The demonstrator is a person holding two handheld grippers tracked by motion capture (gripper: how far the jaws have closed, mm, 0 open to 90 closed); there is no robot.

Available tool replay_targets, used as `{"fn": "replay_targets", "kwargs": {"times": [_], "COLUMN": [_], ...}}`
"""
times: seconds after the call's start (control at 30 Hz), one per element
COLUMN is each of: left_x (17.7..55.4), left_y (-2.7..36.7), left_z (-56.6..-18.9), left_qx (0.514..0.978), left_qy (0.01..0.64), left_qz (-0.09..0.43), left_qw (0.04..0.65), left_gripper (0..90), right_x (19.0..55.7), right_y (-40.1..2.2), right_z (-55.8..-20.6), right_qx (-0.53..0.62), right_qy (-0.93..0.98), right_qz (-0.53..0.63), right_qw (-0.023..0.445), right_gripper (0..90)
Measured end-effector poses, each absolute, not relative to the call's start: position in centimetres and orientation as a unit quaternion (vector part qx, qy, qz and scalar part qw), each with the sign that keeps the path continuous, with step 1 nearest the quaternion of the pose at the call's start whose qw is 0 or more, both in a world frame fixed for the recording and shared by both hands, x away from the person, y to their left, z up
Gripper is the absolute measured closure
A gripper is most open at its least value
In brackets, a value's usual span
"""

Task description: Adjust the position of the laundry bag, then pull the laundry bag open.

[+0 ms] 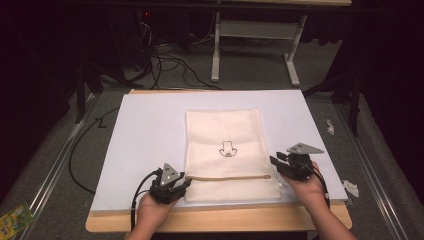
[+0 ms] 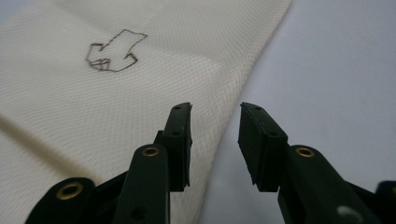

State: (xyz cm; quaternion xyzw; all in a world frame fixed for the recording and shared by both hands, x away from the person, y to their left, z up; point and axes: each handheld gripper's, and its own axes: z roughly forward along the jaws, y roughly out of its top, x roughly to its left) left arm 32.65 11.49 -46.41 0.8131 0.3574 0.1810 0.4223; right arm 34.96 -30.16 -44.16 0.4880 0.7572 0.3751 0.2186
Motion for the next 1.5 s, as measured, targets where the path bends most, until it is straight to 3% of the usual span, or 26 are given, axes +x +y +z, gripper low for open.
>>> {"fn": "replay_targets", "kwargs": {"times": [0.2, 0.3, 0.53, 0.77, 0.9, 0.93, 1.03, 1.5], "left_x": [32.9, 32.9, 33.3, 33.1, 32.9, 32.9, 32.8, 32.0], "left_y": [12.6, 12.7, 12.3, 12.2, 12.2, 12.1, 12.0, 9.5], "left_z": [-45.6, -45.5, -45.6, -45.6, -45.5, -45.3, -45.0, -44.4], "left_qx": [0.784, 0.782, 0.776, 0.776, 0.772, 0.770, 0.772, 0.785], "left_qy": [0.378, 0.379, 0.380, 0.373, 0.375, 0.374, 0.370, 0.341], "left_qz": [0.183, 0.184, 0.185, 0.187, 0.183, 0.182, 0.181, 0.132], "left_qw": [0.457, 0.460, 0.468, 0.473, 0.479, 0.484, 0.484, 0.500], "left_gripper": [40.6, 37.1, 36.9, 39.2, 41.1, 41.2, 41.0, 41.8], "right_x": [32.1, 32.1, 32.5, 32.2, 32.2, 32.1, 32.0, 31.4], "right_y": [-31.3, -31.2, -30.5, -30.3, -30.4, -30.2, -29.8, -30.3], "right_z": [-45.7, -46.0, -47.2, -47.5, -47.6, -47.6, -47.5, -46.3], "right_qx": [0.495, 0.499, 0.507, 0.501, 0.502, 0.497, 0.487, 0.453], "right_qy": [0.757, 0.758, 0.769, 0.775, 0.772, 0.776, 0.784, 0.790], "right_qz": [0.377, 0.378, 0.359, 0.348, 0.356, 0.351, 0.345, 0.372], "right_qw": [0.200, 0.184, 0.153, 0.163, 0.158, 0.164, 0.168, 0.178], "right_gripper": [73.3, 70.6, 68.5, 68.4, 72.3, 78.1, 82.1, 85.3]}}
